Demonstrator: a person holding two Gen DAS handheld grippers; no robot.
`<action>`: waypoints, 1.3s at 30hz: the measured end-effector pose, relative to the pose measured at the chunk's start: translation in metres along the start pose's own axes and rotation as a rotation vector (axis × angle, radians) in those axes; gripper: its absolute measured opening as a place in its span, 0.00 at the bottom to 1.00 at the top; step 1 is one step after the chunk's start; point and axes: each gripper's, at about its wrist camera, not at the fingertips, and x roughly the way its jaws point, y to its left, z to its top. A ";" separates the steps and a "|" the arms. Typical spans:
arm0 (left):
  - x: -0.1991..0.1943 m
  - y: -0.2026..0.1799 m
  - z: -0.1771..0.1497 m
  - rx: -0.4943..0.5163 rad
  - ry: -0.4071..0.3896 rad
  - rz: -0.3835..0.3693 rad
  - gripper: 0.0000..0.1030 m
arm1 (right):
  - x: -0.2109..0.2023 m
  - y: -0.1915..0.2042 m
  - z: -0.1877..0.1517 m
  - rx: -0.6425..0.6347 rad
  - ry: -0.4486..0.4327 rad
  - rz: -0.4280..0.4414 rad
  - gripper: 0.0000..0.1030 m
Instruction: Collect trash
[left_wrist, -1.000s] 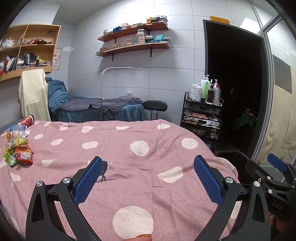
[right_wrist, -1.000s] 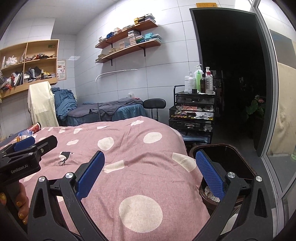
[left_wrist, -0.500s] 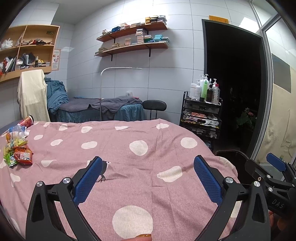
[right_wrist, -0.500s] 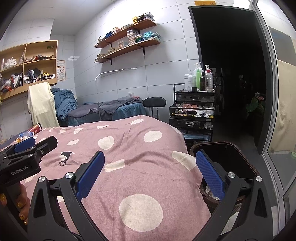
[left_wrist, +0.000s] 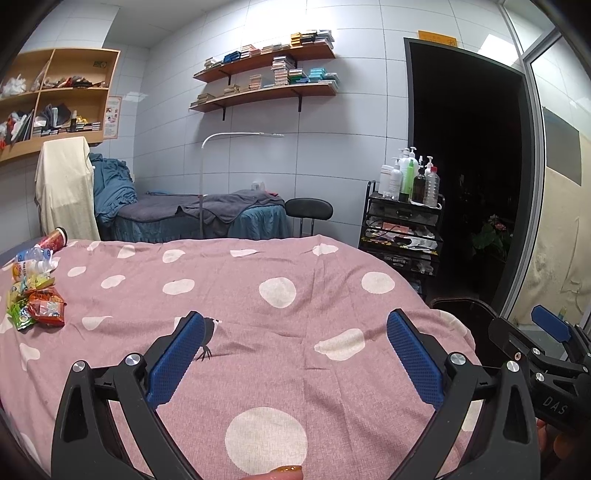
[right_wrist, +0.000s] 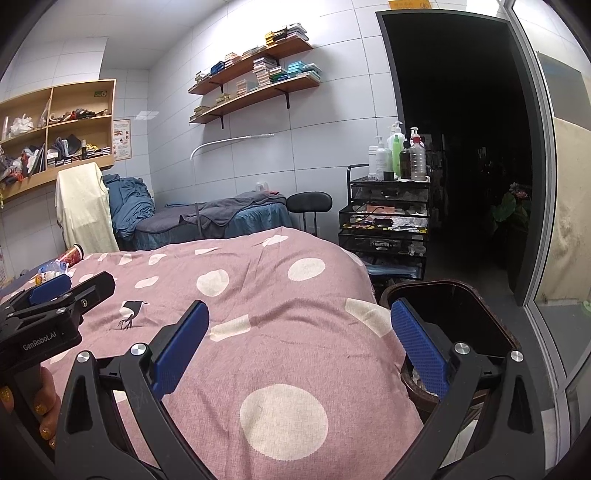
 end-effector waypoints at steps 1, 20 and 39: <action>0.000 0.000 0.000 0.000 -0.001 0.000 0.95 | 0.000 0.000 0.000 0.000 0.000 0.000 0.95; 0.000 0.000 0.000 0.001 0.000 0.000 0.95 | 0.000 0.001 -0.001 0.003 0.001 0.001 0.95; -0.001 0.000 -0.004 0.007 0.007 -0.010 0.95 | -0.001 0.002 -0.006 0.013 0.003 0.002 0.95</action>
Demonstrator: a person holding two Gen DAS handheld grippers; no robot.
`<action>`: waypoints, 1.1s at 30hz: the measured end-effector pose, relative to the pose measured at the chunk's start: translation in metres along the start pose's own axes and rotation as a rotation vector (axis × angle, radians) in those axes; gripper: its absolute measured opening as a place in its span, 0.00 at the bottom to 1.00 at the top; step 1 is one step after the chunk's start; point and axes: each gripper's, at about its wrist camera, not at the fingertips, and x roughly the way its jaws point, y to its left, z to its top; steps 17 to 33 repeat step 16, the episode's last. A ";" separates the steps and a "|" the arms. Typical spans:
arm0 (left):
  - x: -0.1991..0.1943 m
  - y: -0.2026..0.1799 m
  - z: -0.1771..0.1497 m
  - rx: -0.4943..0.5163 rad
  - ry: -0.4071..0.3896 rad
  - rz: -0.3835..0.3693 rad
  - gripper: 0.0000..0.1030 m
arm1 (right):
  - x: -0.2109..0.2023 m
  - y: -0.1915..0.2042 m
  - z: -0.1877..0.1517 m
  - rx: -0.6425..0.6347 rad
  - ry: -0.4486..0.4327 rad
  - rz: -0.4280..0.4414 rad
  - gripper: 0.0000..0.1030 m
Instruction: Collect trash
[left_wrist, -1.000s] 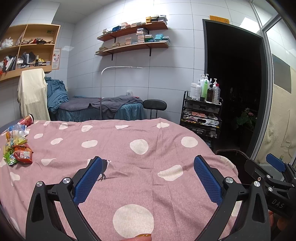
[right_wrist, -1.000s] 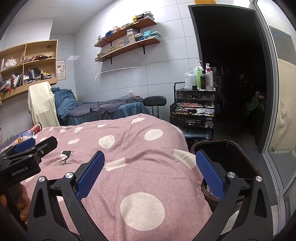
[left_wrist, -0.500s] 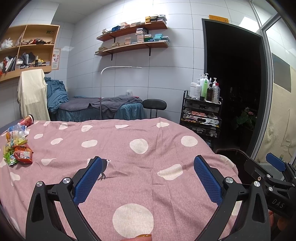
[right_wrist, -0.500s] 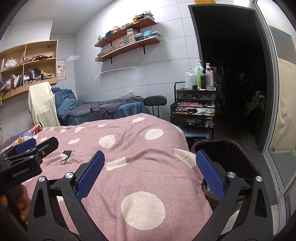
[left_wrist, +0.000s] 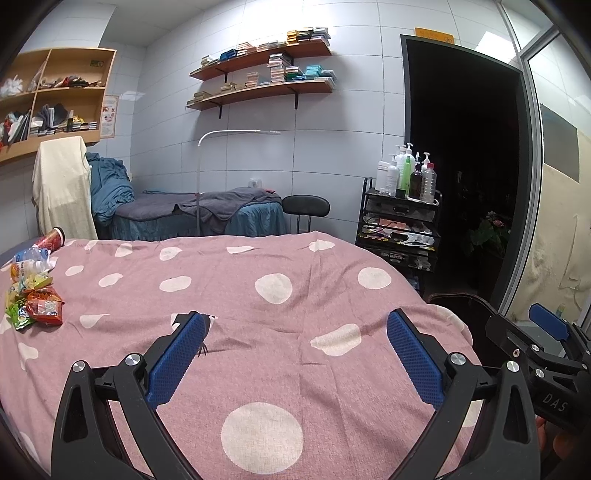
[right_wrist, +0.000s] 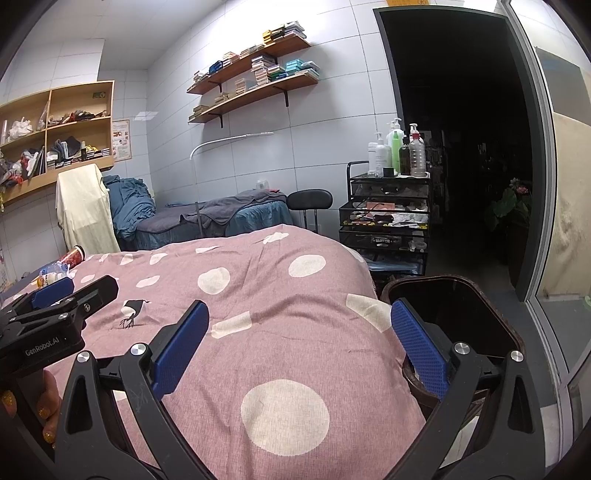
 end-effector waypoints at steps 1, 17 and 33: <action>0.000 0.000 0.000 0.001 -0.001 0.001 0.95 | 0.001 -0.001 0.000 0.001 0.000 0.000 0.95; 0.006 0.007 0.000 0.000 0.026 0.000 0.95 | 0.001 -0.004 -0.002 0.016 0.014 0.001 0.95; 0.006 0.007 0.000 0.000 0.026 0.000 0.95 | 0.001 -0.004 -0.002 0.016 0.014 0.001 0.95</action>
